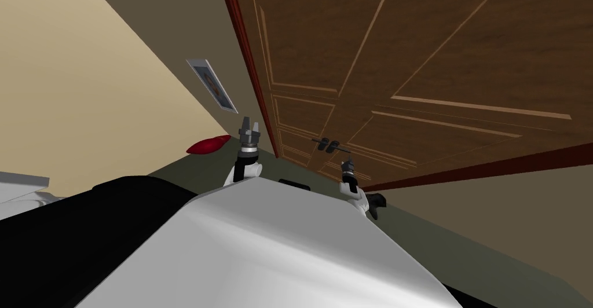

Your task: Pull the door open

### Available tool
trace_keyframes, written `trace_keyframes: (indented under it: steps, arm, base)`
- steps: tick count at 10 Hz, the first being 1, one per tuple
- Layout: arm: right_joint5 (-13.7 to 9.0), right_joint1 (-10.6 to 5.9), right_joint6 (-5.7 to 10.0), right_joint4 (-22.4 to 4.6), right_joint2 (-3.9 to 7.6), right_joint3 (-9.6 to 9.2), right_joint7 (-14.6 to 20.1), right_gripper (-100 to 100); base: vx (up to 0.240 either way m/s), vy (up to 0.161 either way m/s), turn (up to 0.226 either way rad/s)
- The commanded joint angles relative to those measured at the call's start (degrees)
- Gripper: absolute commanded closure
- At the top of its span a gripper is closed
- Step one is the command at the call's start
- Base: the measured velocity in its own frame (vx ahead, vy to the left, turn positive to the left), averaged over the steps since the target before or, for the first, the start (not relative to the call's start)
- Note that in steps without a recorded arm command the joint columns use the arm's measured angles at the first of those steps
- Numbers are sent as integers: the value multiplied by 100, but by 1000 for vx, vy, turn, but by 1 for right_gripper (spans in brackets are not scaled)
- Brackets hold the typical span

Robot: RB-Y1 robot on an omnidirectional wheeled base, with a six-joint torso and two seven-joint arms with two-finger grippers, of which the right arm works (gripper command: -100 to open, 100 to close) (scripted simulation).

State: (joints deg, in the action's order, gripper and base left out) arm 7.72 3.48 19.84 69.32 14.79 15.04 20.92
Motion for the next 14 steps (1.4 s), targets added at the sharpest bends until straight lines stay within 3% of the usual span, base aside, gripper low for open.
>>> trace_keyframes:
  steps: [1, 4, 6, 7, 8, 13, 14]
  arm:
    - [-76, 80, -20, -16, 164, 133, 82, -100]
    - [-165, 73, 95, -169, 339, 218, 191, -100]
    - [-173, -23, 160, -180, 312, 113, 228, -100]
    - [-171, -8, 144, -202, 327, 155, 212, -100]
    - [-171, -8, 144, -202, 327, 155, 212, 100]
    - [-171, -8, 144, -202, 327, 155, 212, 100]
    - [-184, 76, 149, -225, 403, 180, 261, 100]
  base:
    - [165, -7, 84]
    - [193, -53, 104]
    - [196, 27, 196]
    - [105, 38, 48]
    - [-16, -9, -44]
    - [-19, -4, 5]
    - [-107, -18, 5]
